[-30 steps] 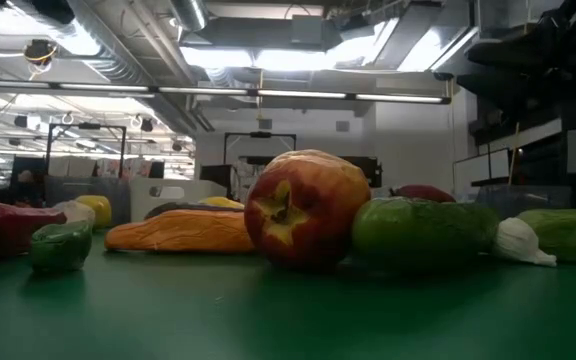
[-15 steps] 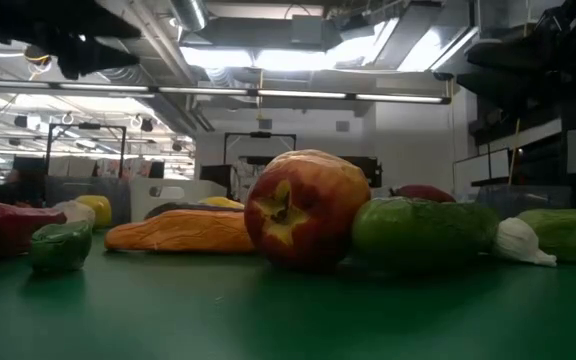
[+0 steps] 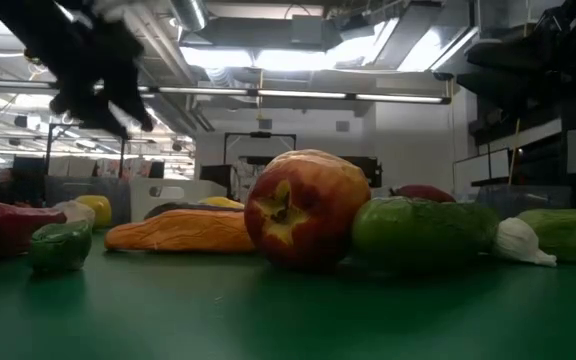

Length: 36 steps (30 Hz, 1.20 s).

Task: Sort produce into baskets
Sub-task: Put the lemon into the left black bin

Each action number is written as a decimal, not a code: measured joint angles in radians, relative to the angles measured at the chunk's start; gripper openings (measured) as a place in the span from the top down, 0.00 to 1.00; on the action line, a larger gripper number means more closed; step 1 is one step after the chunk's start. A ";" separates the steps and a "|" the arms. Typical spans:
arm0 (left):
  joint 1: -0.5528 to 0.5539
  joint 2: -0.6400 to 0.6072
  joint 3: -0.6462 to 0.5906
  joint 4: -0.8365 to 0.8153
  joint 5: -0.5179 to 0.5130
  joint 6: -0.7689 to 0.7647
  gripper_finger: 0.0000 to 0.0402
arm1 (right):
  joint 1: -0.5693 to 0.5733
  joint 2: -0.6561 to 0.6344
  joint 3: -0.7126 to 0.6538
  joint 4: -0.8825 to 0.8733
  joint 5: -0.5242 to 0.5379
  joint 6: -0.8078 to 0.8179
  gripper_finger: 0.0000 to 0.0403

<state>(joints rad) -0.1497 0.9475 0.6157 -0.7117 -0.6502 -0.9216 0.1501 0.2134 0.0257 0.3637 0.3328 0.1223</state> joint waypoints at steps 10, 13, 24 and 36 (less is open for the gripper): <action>0.015 0.198 0.028 -0.265 0.013 -0.383 0.21 | 0.000 0.000 0.000 -0.001 0.000 -0.001 0.46; 0.036 0.212 0.028 -0.291 0.021 -0.450 0.21 | 0.000 0.000 0.000 -0.001 0.000 0.000 0.46; 0.042 0.275 -0.009 -0.234 0.033 -0.485 0.21 | 0.000 0.000 0.000 -0.013 0.000 0.001 0.46; 0.049 0.309 -0.135 -0.034 0.065 -0.517 0.22 | 0.000 0.000 0.000 -0.025 0.000 0.002 0.46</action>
<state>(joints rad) -0.1009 1.2566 0.4808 -0.7455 -0.5851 -1.4381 0.1501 0.2137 0.0254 0.3389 0.3328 0.1246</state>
